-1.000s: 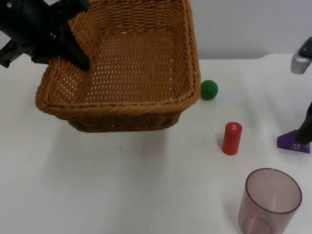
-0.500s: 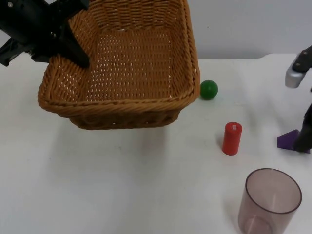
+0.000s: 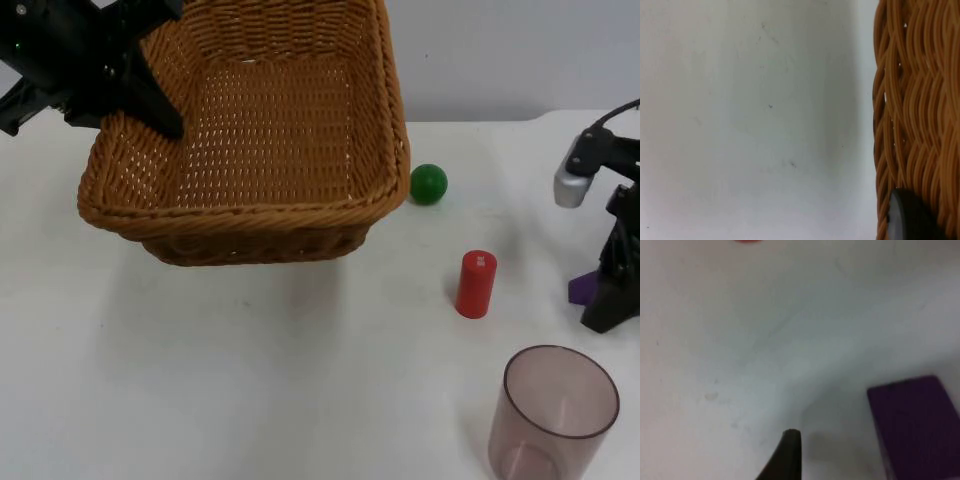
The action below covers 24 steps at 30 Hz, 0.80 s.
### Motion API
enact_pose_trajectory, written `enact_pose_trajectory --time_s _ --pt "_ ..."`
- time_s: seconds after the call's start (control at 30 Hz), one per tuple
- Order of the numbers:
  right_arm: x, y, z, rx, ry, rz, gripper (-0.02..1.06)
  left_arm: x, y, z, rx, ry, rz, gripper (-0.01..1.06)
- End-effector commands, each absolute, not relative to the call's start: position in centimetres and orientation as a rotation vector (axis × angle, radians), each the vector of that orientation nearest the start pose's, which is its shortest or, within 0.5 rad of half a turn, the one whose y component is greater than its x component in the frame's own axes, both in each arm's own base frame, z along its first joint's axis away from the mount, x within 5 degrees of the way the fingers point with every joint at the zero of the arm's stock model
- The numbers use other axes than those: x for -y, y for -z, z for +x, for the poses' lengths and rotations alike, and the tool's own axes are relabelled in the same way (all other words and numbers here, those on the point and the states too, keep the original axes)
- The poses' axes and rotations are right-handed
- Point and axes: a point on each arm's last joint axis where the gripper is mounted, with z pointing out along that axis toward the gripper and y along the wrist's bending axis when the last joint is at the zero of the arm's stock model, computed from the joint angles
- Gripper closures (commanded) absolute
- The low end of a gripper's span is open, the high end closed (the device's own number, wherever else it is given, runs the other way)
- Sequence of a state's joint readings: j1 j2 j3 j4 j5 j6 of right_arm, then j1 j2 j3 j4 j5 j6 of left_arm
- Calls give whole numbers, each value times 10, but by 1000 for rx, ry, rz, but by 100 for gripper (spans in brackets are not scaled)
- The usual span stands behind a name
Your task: Pick up the basket with the left hand and place the triangular block into the basket with the right hand.
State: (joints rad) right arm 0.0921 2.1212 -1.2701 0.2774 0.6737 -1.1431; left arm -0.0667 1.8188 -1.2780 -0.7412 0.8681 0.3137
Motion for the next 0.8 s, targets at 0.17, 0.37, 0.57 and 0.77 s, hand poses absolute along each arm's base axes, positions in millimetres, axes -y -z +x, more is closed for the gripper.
enact_pose_trajectory --time_s 0.17,0.37,0.57,0.77 --pt "-50 -98 386 -2571 -129 -1459 26 74 -234 368 -2677 861 -89 105" --pt "-50 -98 387 -2565 -120 -1454 31 74 -234 368 -2675 860 -90 105" --pt "-50 -98 388 -2563 -116 -1447 50 74 -234 368 -2675 860 -90 105" --pt "-50 -99 390 -2577 -108 -1390 98 74 -234 368 -2675 860 -90 105"
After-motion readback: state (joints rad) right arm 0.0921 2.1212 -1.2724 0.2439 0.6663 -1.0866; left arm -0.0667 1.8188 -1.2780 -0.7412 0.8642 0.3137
